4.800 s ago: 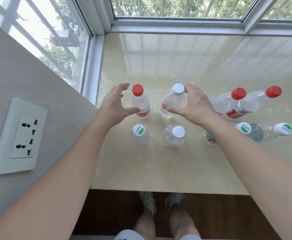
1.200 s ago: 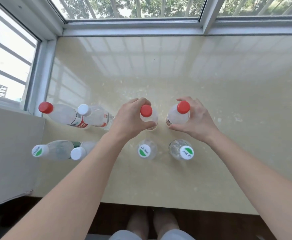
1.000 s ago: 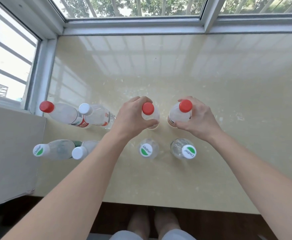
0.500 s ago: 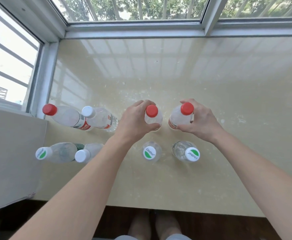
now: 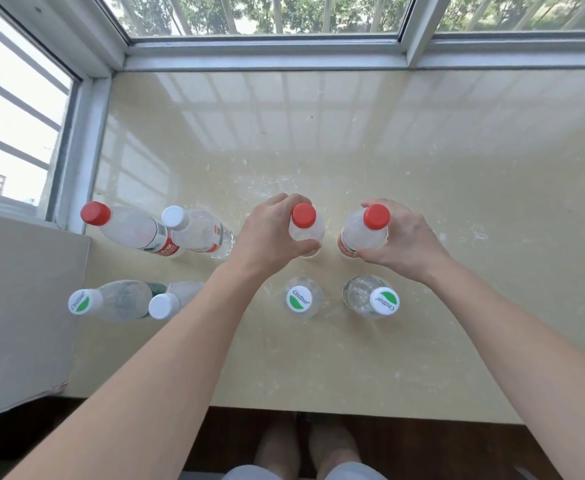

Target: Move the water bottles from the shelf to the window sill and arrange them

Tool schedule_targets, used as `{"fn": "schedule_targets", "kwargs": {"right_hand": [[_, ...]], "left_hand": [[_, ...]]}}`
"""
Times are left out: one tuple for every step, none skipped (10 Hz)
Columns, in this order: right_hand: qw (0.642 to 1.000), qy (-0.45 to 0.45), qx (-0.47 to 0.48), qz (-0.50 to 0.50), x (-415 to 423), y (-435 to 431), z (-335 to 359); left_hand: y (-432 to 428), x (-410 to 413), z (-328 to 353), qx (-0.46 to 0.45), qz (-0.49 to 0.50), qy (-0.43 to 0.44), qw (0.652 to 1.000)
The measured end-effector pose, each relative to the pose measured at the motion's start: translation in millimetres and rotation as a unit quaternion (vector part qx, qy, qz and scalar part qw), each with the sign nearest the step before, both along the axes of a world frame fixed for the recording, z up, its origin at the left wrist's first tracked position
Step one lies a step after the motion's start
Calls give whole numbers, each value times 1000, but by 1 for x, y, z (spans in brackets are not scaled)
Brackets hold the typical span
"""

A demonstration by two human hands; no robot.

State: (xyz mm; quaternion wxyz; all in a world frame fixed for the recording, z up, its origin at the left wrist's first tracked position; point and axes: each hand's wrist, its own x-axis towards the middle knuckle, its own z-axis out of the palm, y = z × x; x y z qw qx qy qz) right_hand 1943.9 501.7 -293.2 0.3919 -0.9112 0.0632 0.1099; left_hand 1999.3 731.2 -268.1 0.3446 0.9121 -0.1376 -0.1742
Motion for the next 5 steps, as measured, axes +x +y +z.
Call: {"fn": "schedule_targets", "kwargs": {"right_hand": [[1000, 5, -1, -6, -1, -1, -2], [1000, 5, 6, -8, -3, -2, -4], [1000, 15, 5, -9, -3, -2, -4], [1000, 15, 16, -4, -5, -3, 0], [1000, 27, 4, -2, -7, -4, 10]], "left_hand": [[1, 0, 2, 8, -6, 12, 1000], [1, 1, 2, 10, -9, 15, 1000], [1, -1, 4, 27, -12, 24, 999], [3, -2, 8, 26, -13, 25, 999], [6, -3, 22, 49, -17, 4, 999]]}}
